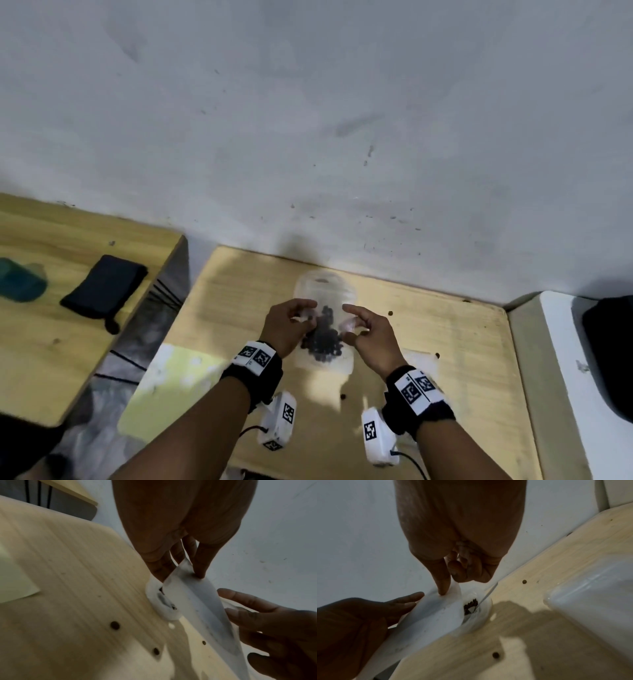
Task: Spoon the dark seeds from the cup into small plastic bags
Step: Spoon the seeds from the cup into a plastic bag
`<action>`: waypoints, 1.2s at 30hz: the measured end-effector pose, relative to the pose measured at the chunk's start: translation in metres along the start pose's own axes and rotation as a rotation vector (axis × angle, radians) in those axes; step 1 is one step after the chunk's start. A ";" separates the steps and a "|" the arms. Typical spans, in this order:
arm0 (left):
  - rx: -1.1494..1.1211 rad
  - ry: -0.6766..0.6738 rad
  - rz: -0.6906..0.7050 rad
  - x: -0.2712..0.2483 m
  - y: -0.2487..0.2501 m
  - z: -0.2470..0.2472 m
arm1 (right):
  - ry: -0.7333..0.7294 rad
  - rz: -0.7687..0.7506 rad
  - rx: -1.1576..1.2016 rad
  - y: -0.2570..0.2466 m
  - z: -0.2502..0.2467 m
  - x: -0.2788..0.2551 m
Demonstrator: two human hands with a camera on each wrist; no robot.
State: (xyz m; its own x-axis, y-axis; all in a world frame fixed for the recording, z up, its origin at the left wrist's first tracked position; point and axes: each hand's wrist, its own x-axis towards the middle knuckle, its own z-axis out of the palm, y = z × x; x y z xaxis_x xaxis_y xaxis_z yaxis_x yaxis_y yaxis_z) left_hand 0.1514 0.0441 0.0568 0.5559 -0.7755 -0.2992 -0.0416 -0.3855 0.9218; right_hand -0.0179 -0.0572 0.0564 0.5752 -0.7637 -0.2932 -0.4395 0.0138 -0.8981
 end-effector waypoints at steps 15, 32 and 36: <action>0.314 -0.142 -0.246 -0.100 -0.111 -0.046 | -0.107 0.185 -0.311 0.067 0.108 -0.115; 0.485 -0.022 -0.137 -0.093 -0.092 -0.020 | 0.250 0.170 -0.258 0.068 0.075 -0.122; 0.363 -0.090 -0.152 -0.074 -0.069 0.031 | 0.432 0.247 -0.211 0.076 0.014 -0.109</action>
State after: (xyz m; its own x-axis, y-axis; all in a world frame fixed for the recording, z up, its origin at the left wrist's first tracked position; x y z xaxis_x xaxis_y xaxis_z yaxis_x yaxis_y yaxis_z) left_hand 0.0873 0.1129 0.0078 0.5040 -0.7305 -0.4609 -0.2642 -0.6384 0.7229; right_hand -0.1042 0.0360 0.0156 0.1205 -0.9505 -0.2863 -0.6807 0.1308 -0.7208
